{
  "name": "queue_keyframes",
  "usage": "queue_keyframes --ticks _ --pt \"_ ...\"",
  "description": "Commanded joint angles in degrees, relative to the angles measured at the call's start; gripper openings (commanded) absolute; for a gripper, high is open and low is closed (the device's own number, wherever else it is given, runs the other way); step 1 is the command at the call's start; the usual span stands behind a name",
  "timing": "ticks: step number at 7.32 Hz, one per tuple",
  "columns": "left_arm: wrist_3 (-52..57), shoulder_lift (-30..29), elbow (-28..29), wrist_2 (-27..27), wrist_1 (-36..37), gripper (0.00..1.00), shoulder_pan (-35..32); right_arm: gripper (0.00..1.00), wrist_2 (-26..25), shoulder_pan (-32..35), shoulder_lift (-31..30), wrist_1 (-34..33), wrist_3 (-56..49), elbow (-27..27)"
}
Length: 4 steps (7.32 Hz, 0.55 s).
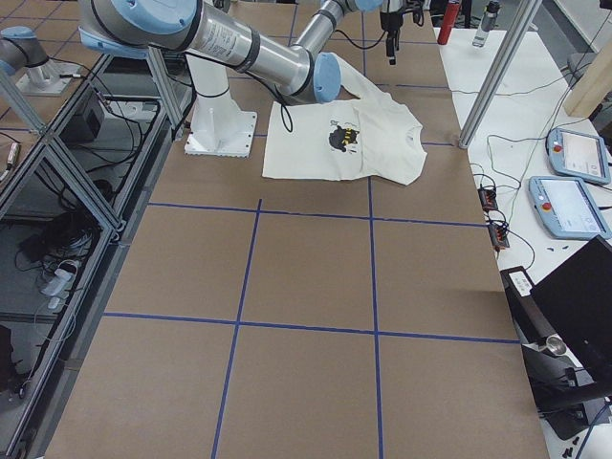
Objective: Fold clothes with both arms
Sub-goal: 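Release the sleeve and lift the right gripper away from the shirt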
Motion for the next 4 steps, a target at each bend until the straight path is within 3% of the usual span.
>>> queue_keyframes --ticks 1,2,4 --pt "-1.93 1.16 -0.14 -0.41 -4.78 1.0 4.97 1.0 10.66 8.12 -13.54 -4.06 -14.08 14.09" --pt "-2.81 3.43 -0.31 0.28 -6.18 1.0 7.0 1.0 11.4 10.5 -21.1 -3.98 -21.88 21.55" --pt "-14.69 9.04 -0.49 6.24 -19.74 1.0 16.46 1.0 17.17 17.07 -33.95 -2.67 -35.77 29.25"
